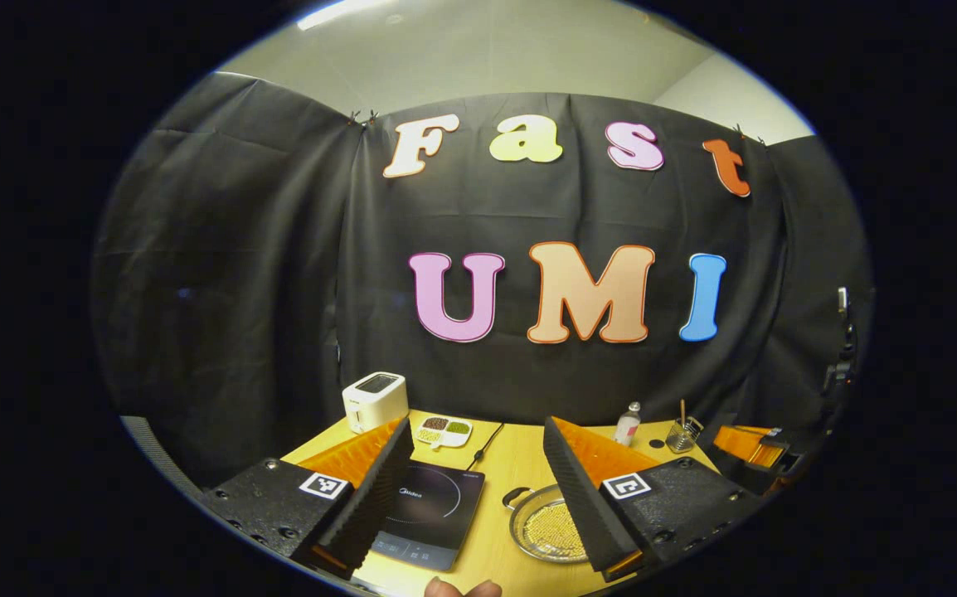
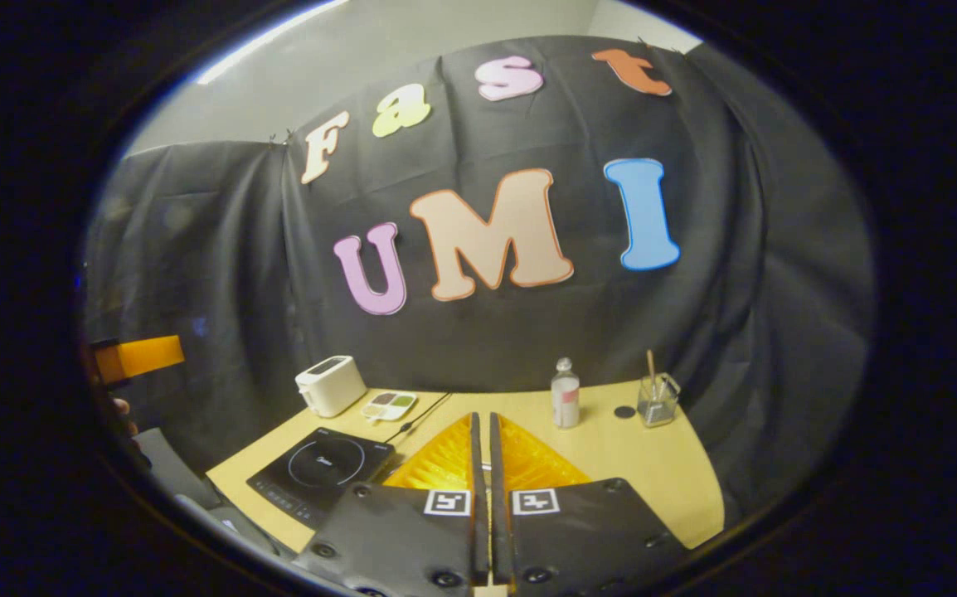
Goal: First push the handle of the pot to place it horizontally, then grasp the pot with both hands and set it on the induction cooktop.
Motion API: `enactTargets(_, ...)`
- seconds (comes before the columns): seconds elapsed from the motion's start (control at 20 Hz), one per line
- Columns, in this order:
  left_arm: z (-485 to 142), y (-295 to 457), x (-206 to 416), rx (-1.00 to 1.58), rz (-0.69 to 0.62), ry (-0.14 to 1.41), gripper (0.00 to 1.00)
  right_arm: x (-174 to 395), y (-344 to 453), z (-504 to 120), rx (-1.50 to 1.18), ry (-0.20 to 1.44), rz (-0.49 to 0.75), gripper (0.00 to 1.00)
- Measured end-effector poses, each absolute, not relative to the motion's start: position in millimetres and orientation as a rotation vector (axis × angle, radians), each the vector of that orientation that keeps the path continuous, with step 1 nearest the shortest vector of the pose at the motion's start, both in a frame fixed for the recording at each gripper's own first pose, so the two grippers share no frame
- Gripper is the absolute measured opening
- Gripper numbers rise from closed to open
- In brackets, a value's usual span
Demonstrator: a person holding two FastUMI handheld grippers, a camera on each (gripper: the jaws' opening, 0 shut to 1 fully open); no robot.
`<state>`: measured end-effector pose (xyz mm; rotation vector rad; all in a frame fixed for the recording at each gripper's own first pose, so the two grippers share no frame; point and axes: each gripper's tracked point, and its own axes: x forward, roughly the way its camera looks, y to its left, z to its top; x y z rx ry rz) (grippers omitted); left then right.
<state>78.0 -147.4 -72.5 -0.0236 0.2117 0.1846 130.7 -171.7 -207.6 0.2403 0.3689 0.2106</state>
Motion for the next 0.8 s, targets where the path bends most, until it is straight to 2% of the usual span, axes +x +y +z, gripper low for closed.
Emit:
enactTargets(0.05, -80, -146, 76, -0.025, 0.192, 0.240, 0.92, 131, -175, -223, 0.250, 0.408, 0.207, 0.00)
enactTargets(0.1, -86, -149, 74, -0.035, 0.189, 0.251, 0.96, 127, -174, -240, 0.256, 0.458, 0.218, 0.04)
enactTargets(0.15, -86, -151, 77, -0.043, 0.183, 0.255, 0.94, 120, -178, -257, 0.265, 0.503, 0.226, 0.00)
enactTargets(0.25, -92, -150, 76, -0.031, 0.179, 0.275, 0.96, 117, -175, -278, 0.299, 0.568, 0.245, 0.06)
enactTargets(0.3, -94, -150, 77, -0.027, 0.177, 0.277, 0.93, 116, -177, -286, 0.288, 0.587, 0.247, 0.03)
enactTargets(0.35, -97, -150, 76, -0.023, 0.175, 0.285, 0.96, 115, -177, -299, 0.273, 0.607, 0.247, 0.00)
enactTargets(0.45, -102, -147, 75, -0.021, 0.179, 0.303, 0.99, 105, -172, -323, 0.275, 0.672, 0.263, 0.00)
enactTargets(0.5, -101, -147, 75, -0.024, 0.181, 0.304, 0.93, 100, -172, -336, 0.277, 0.712, 0.265, 0.12)
enactTargets(0.55, -101, -147, 74, -0.024, 0.181, 0.307, 0.96, 95, -173, -351, 0.279, 0.752, 0.259, 0.00)
enactTargets(0.65, -101, -144, 72, -0.014, 0.185, 0.310, 0.93, 78, -168, -380, 0.285, 0.860, 0.273, 0.03)
enactTargets(0.7, -99, -143, 72, -0.010, 0.187, 0.309, 0.96, 70, -165, -391, 0.288, 0.891, 0.283, 0.00)
enactTargets(0.8, -103, -143, 70, -0.009, 0.189, 0.321, 0.99, 56, -162, -410, 0.265, 0.949, 0.299, 0.03)
